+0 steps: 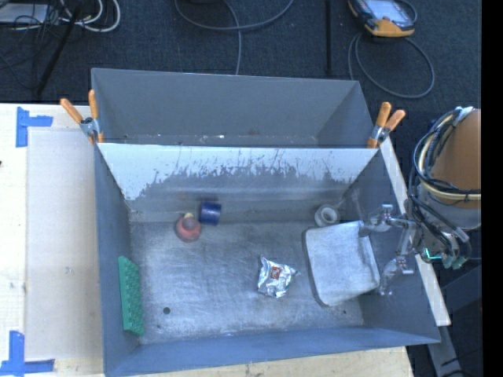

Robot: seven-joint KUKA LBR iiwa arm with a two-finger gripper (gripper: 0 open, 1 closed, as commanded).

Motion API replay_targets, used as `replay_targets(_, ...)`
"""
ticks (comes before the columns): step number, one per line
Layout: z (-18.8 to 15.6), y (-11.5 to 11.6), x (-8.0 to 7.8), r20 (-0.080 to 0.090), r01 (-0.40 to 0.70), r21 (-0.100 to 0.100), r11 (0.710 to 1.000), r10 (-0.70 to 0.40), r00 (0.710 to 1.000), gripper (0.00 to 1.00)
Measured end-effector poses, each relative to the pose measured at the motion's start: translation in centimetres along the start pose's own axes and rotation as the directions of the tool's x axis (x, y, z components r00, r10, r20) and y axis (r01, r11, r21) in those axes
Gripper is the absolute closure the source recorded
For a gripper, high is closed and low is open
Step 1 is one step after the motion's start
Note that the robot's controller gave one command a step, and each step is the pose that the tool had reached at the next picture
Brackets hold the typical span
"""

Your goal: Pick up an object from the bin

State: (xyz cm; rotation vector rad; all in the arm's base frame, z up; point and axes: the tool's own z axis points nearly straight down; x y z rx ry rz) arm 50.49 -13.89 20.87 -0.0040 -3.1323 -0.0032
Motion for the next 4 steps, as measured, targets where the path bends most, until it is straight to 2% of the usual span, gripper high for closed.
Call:
replay_targets(1,13.8,5.2,-0.1,0.014,0.088,-0.005,0.996,-0.087,0.996,0.00)
replay_targets(2,13.6,11.6,-2.7,0.014,0.214,0.005,0.977,-0.214,0.977,0.00)
replay_targets(3,13.5,11.5,-2.8,0.017,0.213,0.006,0.977,-0.213,0.977,1.00)
replay_targets(4,-0.4,12.2,-5.7,0.019,0.162,0.005,0.987,-0.162,0.987,1.00)
